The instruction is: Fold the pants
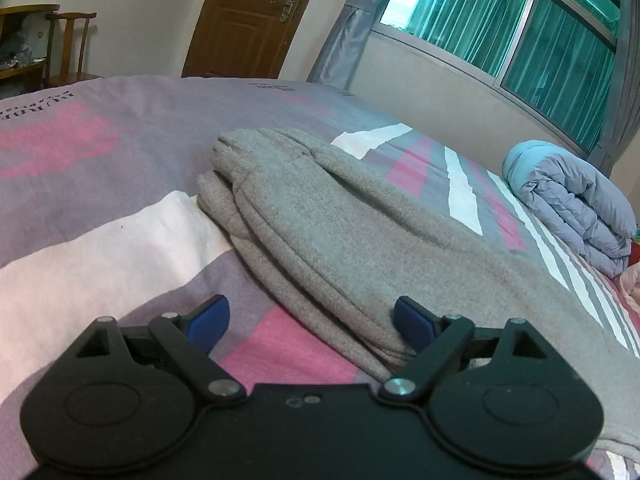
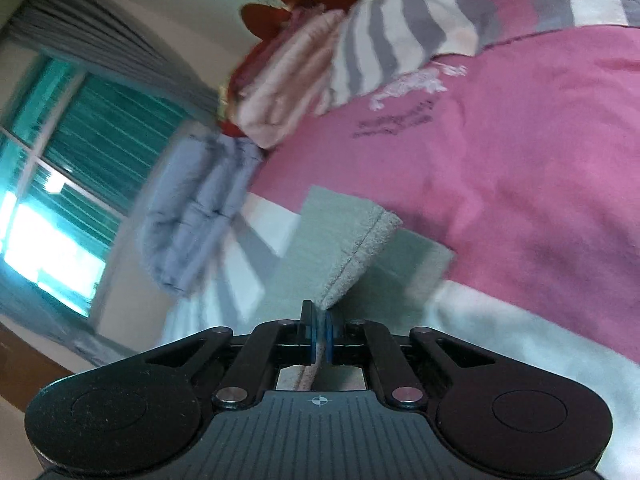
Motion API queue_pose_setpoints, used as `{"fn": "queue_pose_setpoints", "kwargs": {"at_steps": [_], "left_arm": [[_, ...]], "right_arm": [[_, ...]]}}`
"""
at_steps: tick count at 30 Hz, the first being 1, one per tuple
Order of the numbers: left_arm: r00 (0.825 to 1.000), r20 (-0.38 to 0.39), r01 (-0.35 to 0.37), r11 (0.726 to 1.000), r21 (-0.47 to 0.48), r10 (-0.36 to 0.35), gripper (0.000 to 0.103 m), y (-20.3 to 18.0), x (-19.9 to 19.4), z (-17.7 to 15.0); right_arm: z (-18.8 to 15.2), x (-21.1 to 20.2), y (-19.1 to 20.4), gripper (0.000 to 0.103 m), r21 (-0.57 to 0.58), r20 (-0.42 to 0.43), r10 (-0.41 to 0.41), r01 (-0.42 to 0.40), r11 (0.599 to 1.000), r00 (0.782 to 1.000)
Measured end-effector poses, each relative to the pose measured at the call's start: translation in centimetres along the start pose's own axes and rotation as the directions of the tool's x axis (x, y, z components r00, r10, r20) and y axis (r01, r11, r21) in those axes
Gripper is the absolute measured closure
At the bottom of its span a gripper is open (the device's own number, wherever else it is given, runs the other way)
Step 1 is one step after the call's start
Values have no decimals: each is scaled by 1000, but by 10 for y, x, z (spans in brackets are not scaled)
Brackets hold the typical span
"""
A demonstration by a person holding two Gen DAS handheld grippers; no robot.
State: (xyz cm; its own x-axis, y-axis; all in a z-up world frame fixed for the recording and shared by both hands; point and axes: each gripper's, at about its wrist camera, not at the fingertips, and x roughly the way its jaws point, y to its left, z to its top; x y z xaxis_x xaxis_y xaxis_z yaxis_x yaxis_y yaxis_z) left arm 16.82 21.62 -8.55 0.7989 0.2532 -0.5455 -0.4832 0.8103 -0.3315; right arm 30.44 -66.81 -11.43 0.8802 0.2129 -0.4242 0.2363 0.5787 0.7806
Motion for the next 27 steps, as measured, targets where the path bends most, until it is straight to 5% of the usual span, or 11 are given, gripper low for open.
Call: {"fn": "queue_pose_setpoints", "kwargs": {"at_steps": [3, 5, 8, 15, 22, 27], "left_arm": [[1000, 1, 0, 1000, 0, 0, 20, 0, 0, 0], [1000, 1, 3, 1000, -2, -3, 20, 0, 0, 0], [1000, 2, 5, 1000, -4, -5, 20, 0, 1, 0], [1000, 2, 8, 1000, -4, -8, 19, 0, 1, -1], [1000, 4, 8, 1000, -6, -8, 19, 0, 1, -1], [1000, 2, 7, 1000, -1, -7, 17, -1, 2, -2]], "right_arm": [[1, 25, -23, 99, 99, -85, -34, 42, 994, 996], [4, 21, -25, 97, 113, -69, -17, 24, 993, 997], [2, -8, -25, 50, 110, 11, 4, -5, 994, 1000], [8, 3, -35, 50, 126, 12, 6, -8, 992, 1000], [21, 15, -16, 50, 100, -54, -117, 122, 988, 992], [10, -17, -16, 51, 113, 47, 11, -16, 993, 999]]}}
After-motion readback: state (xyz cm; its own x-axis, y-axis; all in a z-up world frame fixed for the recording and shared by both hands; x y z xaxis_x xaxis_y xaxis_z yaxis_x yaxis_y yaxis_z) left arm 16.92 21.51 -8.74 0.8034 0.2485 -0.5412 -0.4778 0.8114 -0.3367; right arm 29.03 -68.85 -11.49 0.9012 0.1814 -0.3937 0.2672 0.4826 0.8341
